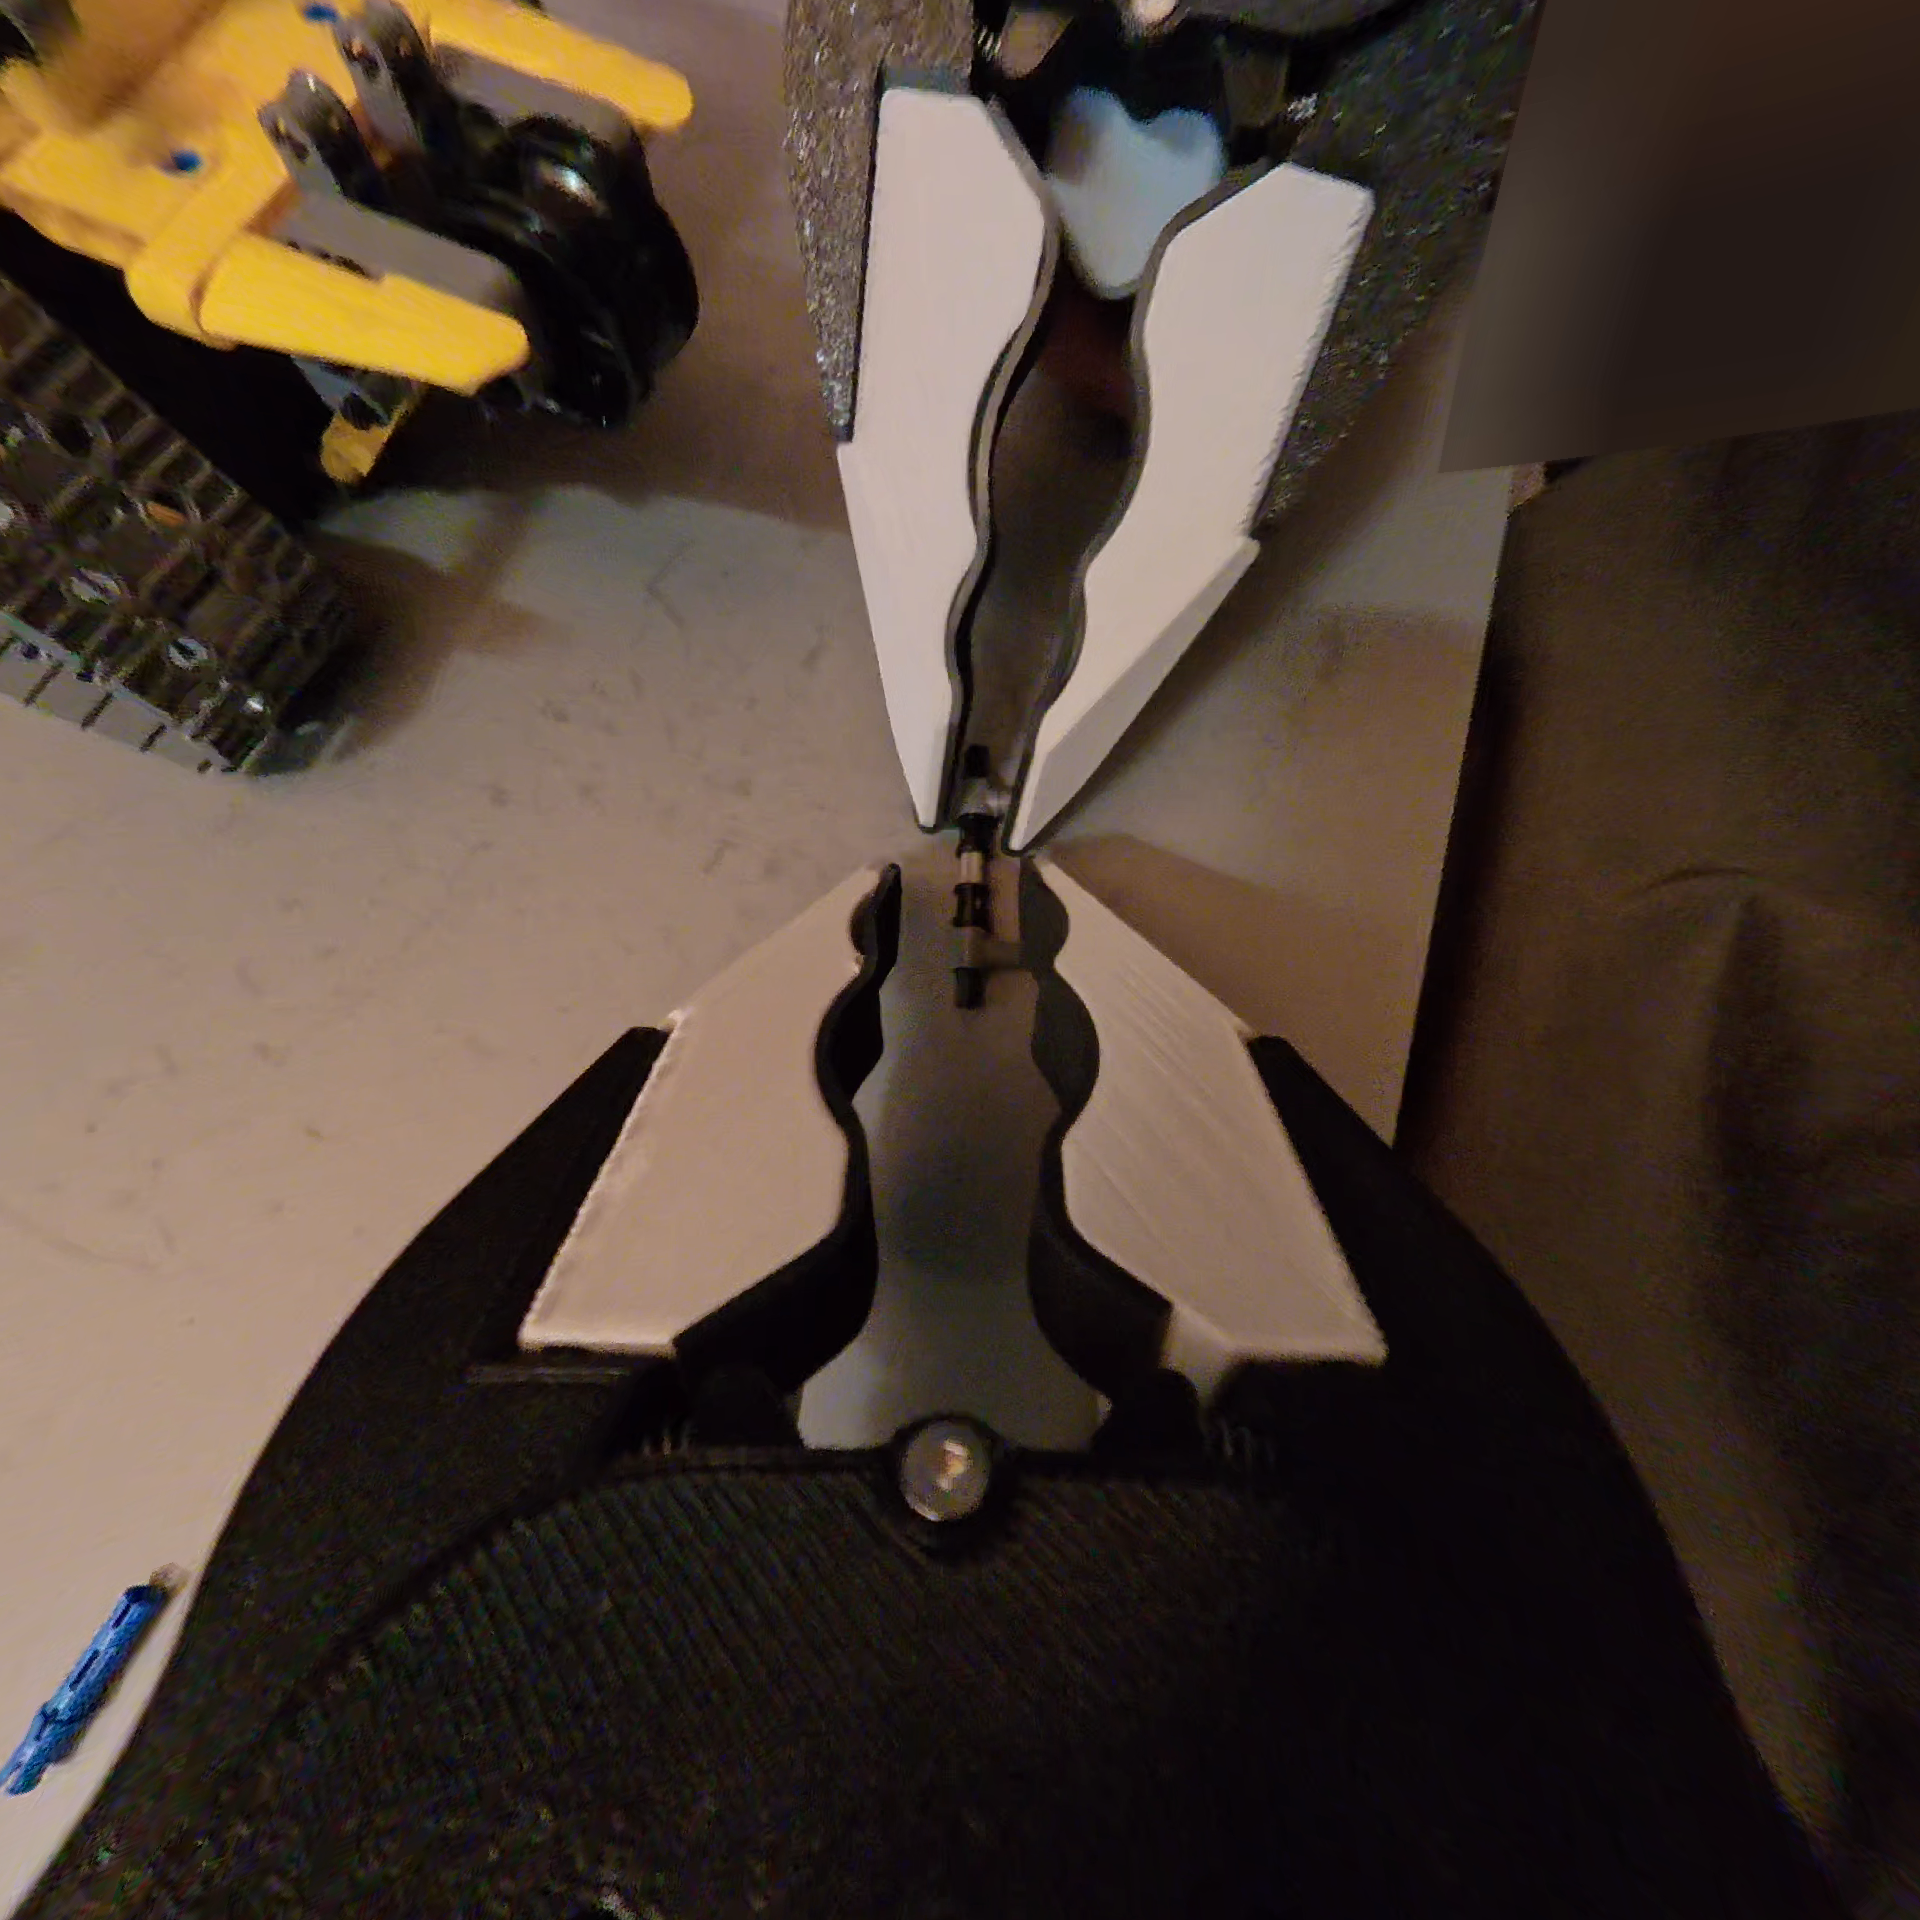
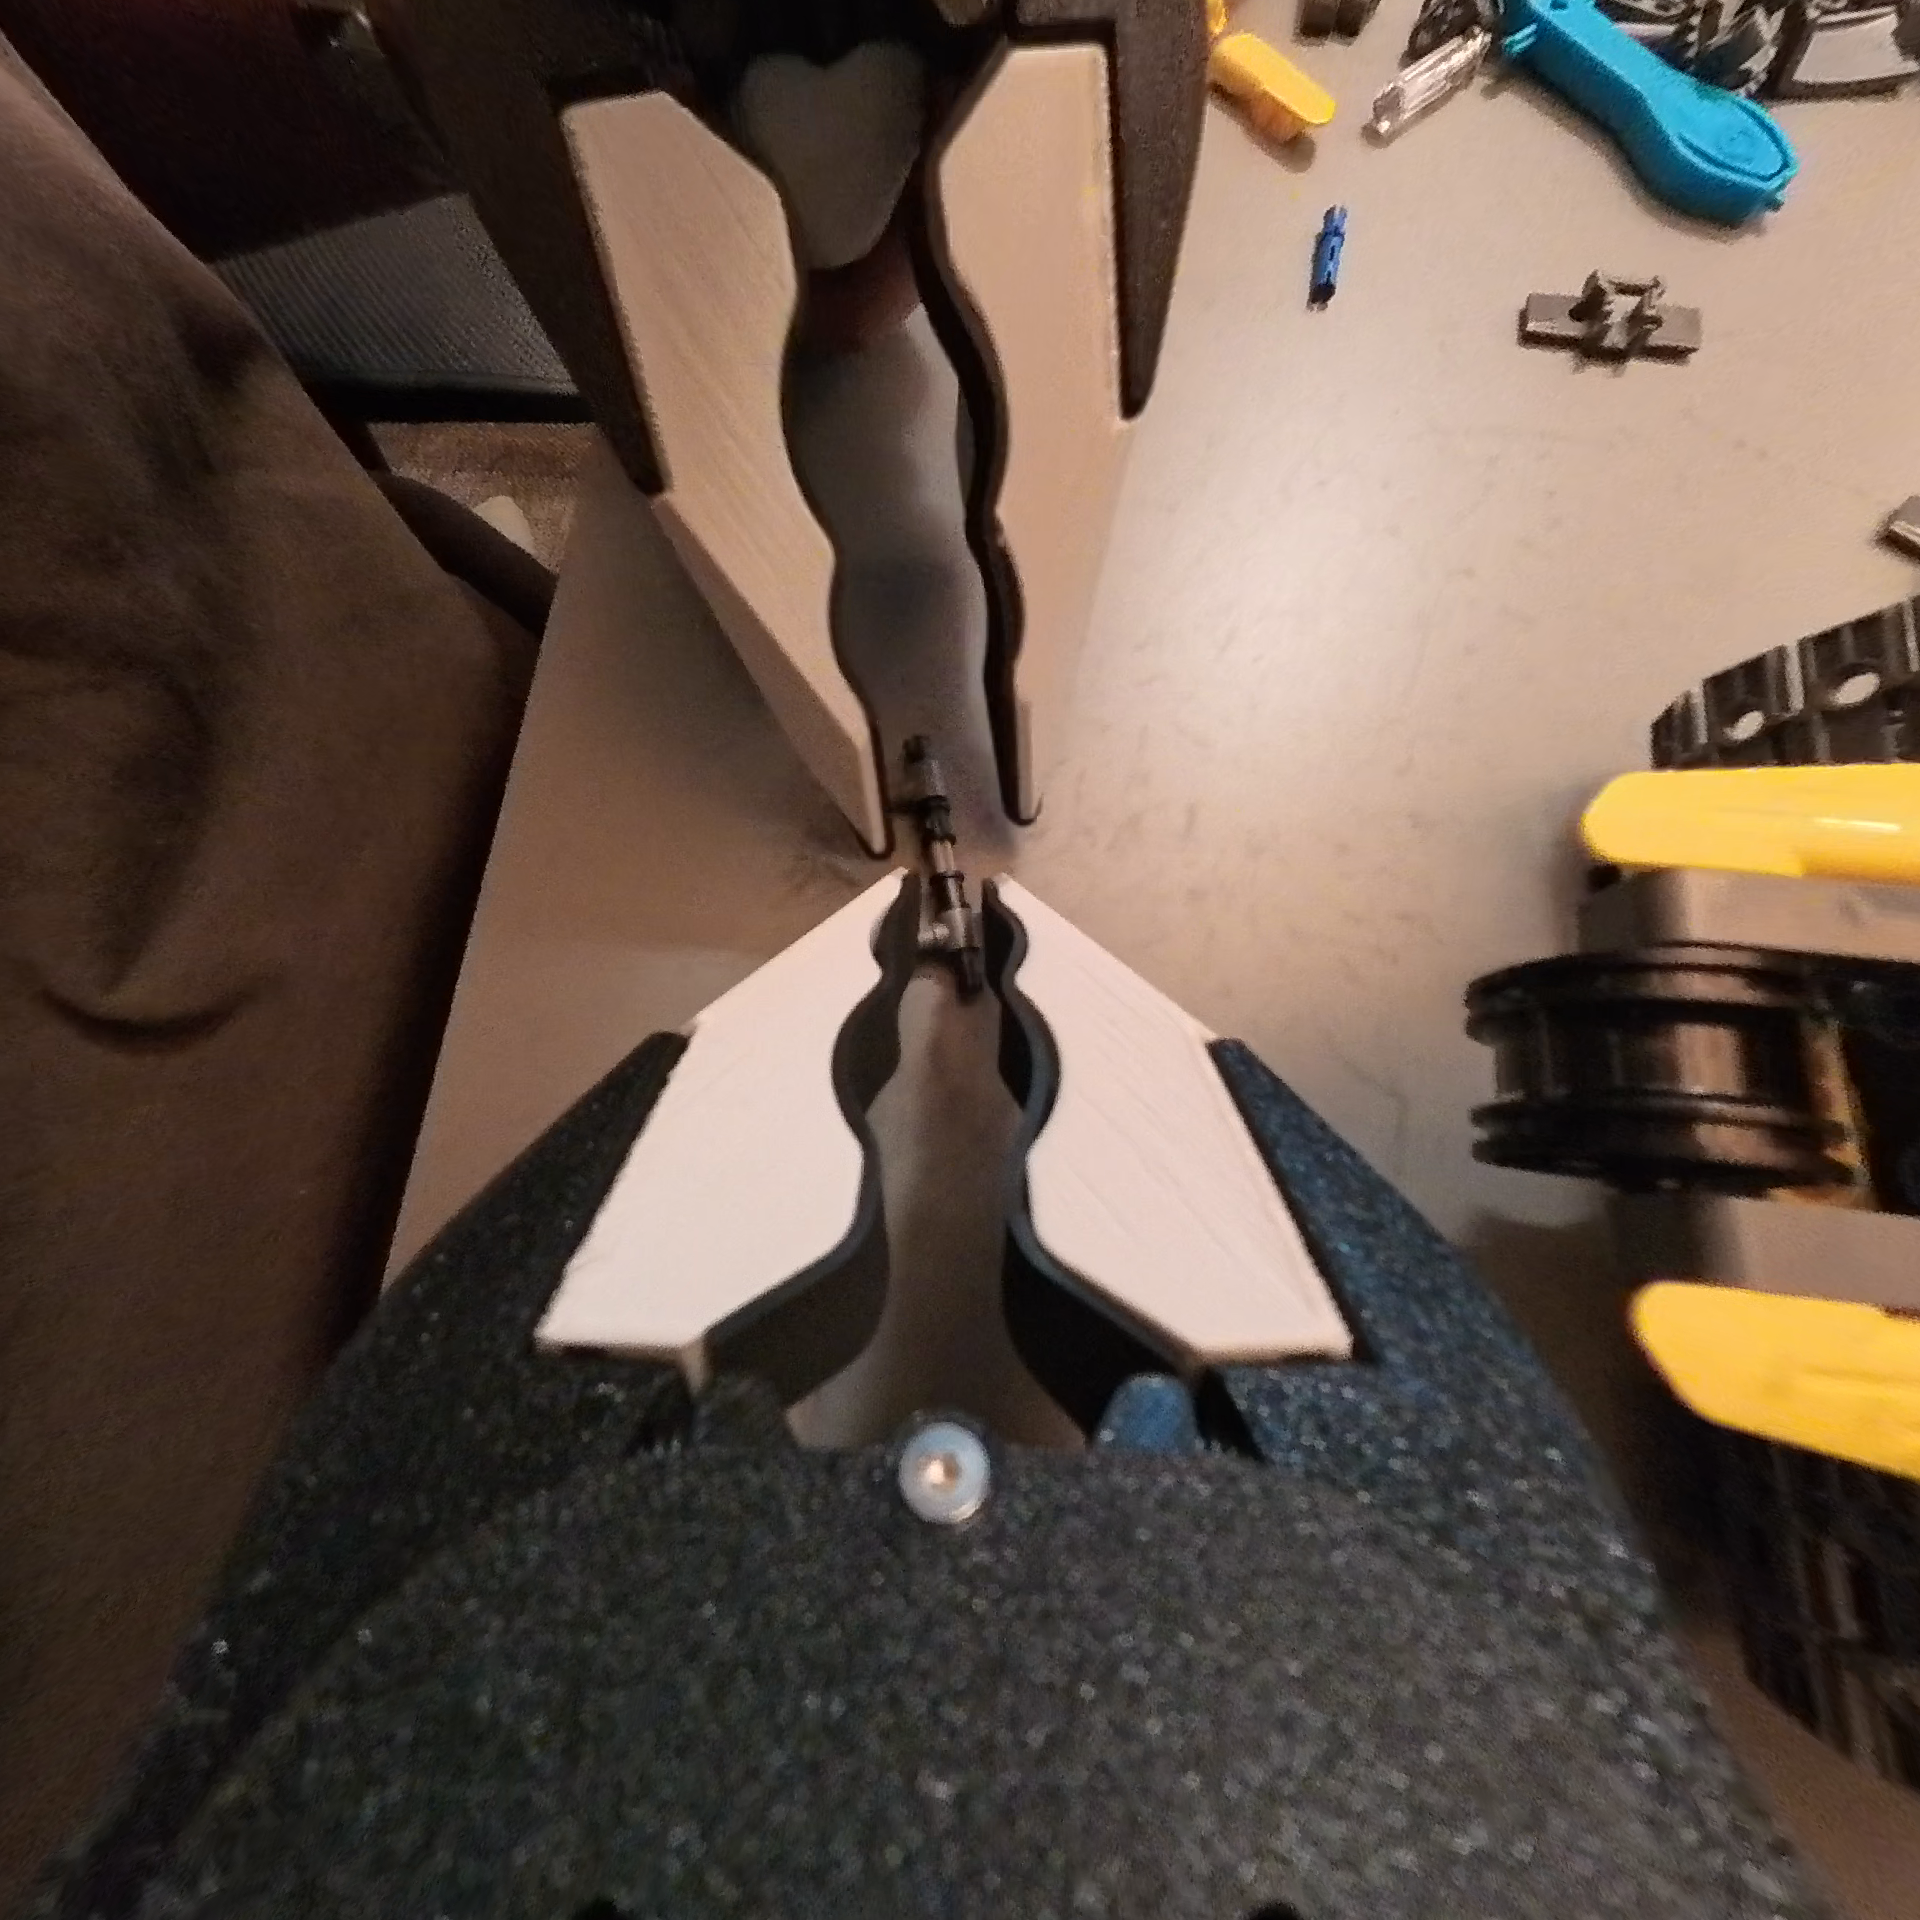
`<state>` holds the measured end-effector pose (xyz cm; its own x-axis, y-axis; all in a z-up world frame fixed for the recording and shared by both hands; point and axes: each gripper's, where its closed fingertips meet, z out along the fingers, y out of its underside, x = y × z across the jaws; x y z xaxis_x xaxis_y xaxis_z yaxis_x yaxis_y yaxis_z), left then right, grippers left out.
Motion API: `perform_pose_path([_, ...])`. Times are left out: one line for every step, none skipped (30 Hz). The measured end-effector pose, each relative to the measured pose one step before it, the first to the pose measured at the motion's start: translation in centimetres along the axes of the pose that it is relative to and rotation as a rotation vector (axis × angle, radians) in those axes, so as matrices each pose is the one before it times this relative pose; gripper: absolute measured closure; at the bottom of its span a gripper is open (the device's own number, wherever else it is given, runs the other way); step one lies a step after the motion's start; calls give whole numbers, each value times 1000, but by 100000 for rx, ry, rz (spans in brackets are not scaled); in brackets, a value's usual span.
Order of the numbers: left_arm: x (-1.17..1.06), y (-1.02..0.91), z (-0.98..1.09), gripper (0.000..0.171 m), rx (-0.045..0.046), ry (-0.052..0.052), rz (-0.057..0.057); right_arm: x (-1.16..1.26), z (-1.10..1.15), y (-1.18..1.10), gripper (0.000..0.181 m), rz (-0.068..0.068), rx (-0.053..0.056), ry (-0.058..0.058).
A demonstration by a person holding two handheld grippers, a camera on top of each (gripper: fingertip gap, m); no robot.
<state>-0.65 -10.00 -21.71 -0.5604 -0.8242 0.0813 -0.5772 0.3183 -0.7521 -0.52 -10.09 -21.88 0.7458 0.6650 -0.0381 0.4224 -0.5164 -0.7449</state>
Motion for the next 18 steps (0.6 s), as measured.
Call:
perform_pose_path([-69, 202, 185, 151, -1743, -109, -564, -16, 81, 75, 171, -101, -701, -136])
perform_pose_path([23, 158, 147, 155, -1345, 196, 35, -14, 79, 80, 173, -211, -729, 22])
perform_pose_path([145, 96, 80, 164, -841, 679, 636, 1, 55, 57, 175, -340, -502, 207])
perform_pose_path([116, 18, 29, 165, -199, 234, 836, -5, 30, -5, 175, -449, -89, 260])
perform_pose_path([35, 0, 7, 165, 19, -68, 387, -11, 7, -2, 175, -290, -37, 81])
perform_pose_path([41, 3, -5, 165, 1, 371, 36, -43, 0, 0, 175, -47, 3, -333])
perform_pose_path([76, 1, -1, 166, -7, 557, 27, -43, 4, -4, 175, 12, -13, -450])
perform_pose_path([82, -18, 2, 166, 67, 523, 193, -42, -2, 3, 175, 30, -24, -388])
perform_pose_path([135, -23, 17, 167, 21, 698, 455, -87, -7, 8, 176, -62, -28, -703])
perform_pose_path([78, 8, 0, 167, -50, 436, 275, -85, -9, 7, 176, -214, 22, -618])
perform_pose_path([74, 6, 12, 167, -74, 622, 8, -76, -20, 20, 176, -345, 12, -418])
perform_pose_path([38, 18, 9, 167, -92, 534, -297, -59, -25, 28, 176, -590, 2, -66])
perform_pose_path([57, 9, 15, 167, -89, 806, -307, -55, -34, 35, 176, -784, 17, -39])
perform_pose_path([46, 1, 12, 167, -64, 937, -612, -40, -28, 26, 176, -548, 37, 43])
perform_pose_path([22, 3, -5, 167, -3, 956, -871, -19, -14, 13, 176, -259, 20, 84])
perform_pose_path([8, 3, -1, 167, 1, 696, -682, -7, -25, 23, 176, -152, 11, 20])
perform_pose_path([-11, 2, 2, 167, 4, 159, -252, 11, -59, 41, 176, -84, -7, -70])
perform_pose_path([-63, 4, -20, 167, 33, -519, -49, 62, -114, 110, 177, -89, -69, 36])
